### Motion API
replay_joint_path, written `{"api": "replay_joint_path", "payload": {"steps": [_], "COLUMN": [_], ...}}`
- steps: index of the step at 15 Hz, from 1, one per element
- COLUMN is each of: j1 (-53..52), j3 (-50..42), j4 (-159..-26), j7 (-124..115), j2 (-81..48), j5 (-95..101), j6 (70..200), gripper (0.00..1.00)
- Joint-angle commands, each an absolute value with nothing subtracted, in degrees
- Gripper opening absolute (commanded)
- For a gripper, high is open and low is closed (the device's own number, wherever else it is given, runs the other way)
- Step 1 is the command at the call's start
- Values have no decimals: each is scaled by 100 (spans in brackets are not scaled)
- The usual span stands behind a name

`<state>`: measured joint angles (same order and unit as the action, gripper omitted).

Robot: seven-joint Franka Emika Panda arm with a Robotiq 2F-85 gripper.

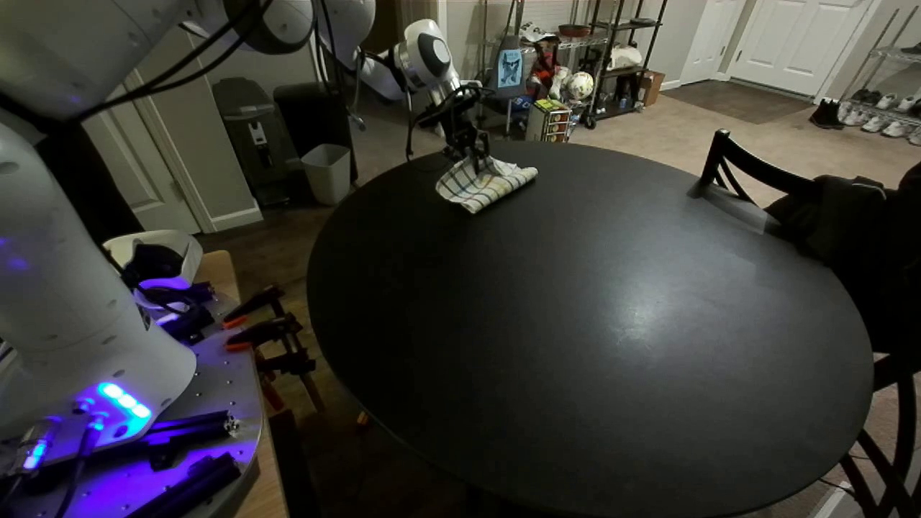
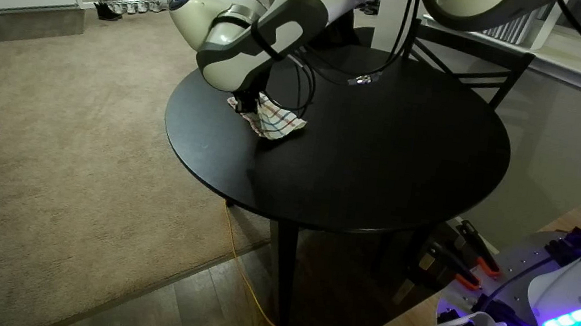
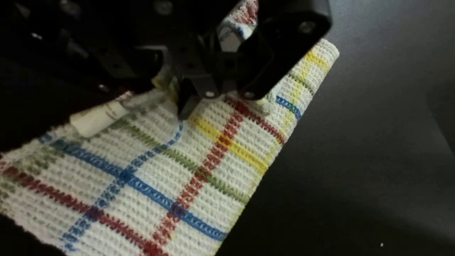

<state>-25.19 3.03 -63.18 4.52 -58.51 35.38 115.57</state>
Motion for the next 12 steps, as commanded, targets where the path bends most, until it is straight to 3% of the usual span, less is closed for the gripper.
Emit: {"api": "replay_joint_path", "payload": {"steps": [1,2,3,4,6,12], "j1": [-2478,-2475,-2475,-2475,-2470,-2487], "j3": [355,350,339,339,338,338], "j4": [-6133,-6117,-6090,-6069,-6058,-6035], "j7": [704,692,663,667,669,665], "j2": [-5893,-5896,-5917,-5929,-5940,-5984], "j5": [3500,3497,3498,3491,3486,3501], "j6": [11462,11446,11446,11414,11392,11376], "gripper": [2,2,31,32,43,82]}}
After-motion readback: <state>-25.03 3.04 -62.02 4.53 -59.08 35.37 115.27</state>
